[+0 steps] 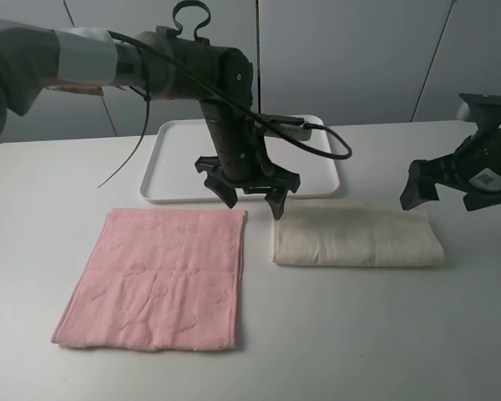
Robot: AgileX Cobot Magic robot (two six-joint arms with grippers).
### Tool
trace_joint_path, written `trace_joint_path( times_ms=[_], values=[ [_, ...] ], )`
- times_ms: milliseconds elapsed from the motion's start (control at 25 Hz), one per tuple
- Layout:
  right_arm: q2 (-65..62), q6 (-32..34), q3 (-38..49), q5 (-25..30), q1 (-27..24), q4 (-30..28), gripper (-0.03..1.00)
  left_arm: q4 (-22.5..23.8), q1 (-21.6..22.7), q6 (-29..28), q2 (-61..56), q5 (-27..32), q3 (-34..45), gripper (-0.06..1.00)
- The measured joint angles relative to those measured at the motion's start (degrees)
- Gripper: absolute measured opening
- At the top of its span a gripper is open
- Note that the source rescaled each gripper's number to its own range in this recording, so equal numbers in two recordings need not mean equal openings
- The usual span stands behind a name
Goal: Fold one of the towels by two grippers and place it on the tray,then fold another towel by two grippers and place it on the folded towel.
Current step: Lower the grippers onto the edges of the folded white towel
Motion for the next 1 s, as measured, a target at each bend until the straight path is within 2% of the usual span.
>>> trace_joint_path(
  times_ms=[120, 400, 640, 840, 1000],
  values=[
    [1.6, 1.5, -0.2, 0.5, 0.4, -2.8, 0.99, 0.5, -0.6, -1.0, 1.6, 1.1, -1.4, 1.00],
    [4.0, 6.4, -0.2, 0.2, 5.4, -10.5, 0.99, 2.1, -0.9, -4.7, 2.7, 1.4, -2.0, 0.98],
    [4.4, 7.9, -0.2, -0.1, 5.6, -12.4, 0.99, 2.9, -0.9, -5.5, 2.9, 1.3, -2.0, 0.90],
    [4.4, 8.0, -0.2, -0.1, 5.6, -12.5, 0.99, 2.9, -0.9, -5.4, 3.1, 0.1, -2.0, 0.90],
    [4.4, 8.0, -0.2, -0.1, 5.6, -12.5, 0.99, 1.1, -0.9, -2.5, 3.1, -1.2, -2.0, 0.93]
  ],
)
